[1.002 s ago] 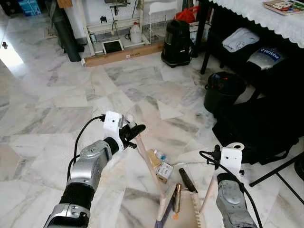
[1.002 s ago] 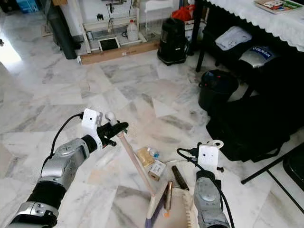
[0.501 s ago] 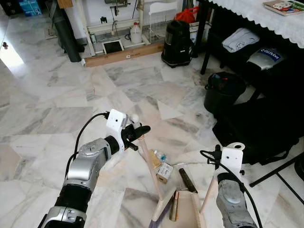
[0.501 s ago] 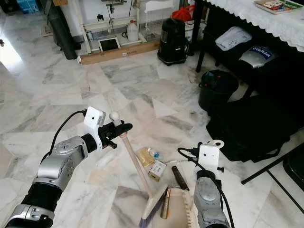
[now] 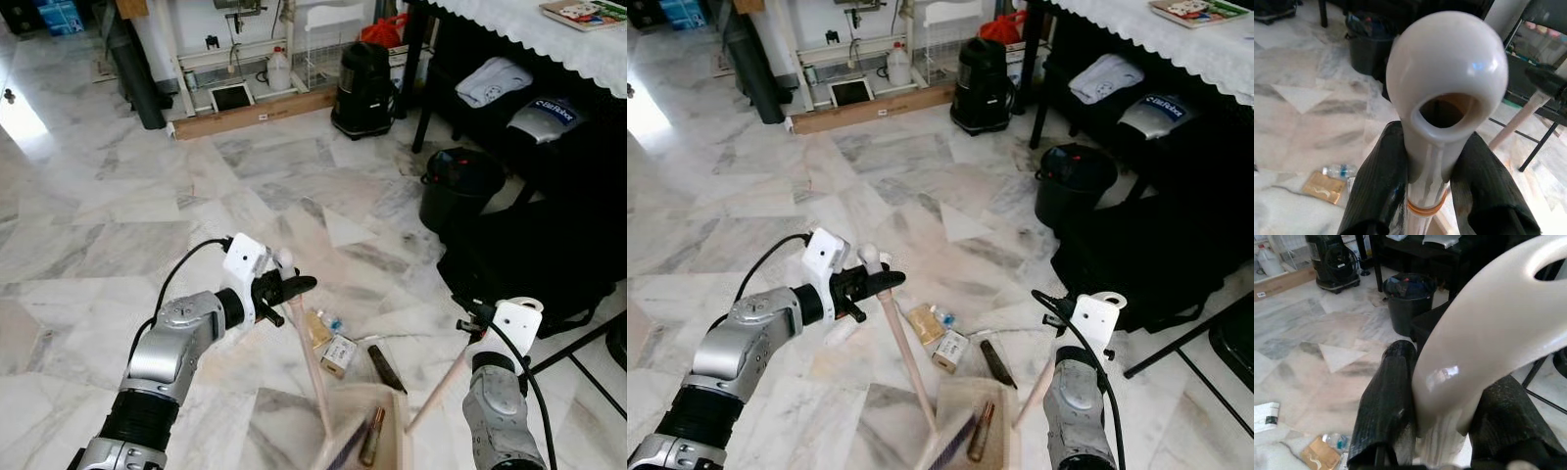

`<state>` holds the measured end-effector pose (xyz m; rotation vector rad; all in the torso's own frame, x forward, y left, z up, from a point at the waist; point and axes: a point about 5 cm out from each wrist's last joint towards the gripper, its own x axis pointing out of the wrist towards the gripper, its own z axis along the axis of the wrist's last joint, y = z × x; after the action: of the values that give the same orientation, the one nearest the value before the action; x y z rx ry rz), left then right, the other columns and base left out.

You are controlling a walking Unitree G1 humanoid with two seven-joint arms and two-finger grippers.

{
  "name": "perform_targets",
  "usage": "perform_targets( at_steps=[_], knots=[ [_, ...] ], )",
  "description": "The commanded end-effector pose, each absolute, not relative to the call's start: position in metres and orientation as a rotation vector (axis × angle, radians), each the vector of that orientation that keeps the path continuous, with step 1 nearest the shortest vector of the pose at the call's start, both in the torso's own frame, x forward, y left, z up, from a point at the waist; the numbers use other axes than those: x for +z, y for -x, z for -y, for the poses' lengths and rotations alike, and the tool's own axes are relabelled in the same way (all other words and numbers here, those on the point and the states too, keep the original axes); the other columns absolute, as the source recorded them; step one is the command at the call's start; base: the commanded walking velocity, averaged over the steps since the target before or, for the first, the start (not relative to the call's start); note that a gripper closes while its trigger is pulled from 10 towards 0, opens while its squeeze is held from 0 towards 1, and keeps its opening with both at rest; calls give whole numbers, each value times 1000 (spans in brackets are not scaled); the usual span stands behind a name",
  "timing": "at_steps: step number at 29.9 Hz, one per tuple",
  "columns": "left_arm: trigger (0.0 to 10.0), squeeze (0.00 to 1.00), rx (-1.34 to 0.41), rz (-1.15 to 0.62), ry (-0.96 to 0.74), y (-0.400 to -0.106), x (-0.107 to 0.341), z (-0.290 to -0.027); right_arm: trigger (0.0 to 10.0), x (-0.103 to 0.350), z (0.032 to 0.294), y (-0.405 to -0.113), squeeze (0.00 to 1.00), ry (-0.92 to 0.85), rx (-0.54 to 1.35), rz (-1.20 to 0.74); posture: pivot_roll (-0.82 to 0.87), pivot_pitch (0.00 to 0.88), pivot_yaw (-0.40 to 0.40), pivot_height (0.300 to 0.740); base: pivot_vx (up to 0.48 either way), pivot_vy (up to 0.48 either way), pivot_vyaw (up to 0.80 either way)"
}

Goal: Sweep floor

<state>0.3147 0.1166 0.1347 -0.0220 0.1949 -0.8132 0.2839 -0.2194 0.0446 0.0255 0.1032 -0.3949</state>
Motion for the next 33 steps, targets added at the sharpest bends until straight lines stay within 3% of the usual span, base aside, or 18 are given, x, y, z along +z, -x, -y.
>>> perform_targets(
  at_steps=[1,24,33],
  knots=[
    [10000,0,-772,-152,4,-318,143,-121,10000,66,218,-295,0,-40,-379,-5,-13,98,37,740,0,0,0],
    [10000,0,-553,208,177,-329,211,-145,10000,105,222,-296,0,-106,-371,166,-12,81,32,740,0,0,0],
    [10000,0,-215,379,91,-332,227,-172,10000,113,223,-297,0,-142,-377,191,-15,57,23,740,0,0,0]
  ],
)
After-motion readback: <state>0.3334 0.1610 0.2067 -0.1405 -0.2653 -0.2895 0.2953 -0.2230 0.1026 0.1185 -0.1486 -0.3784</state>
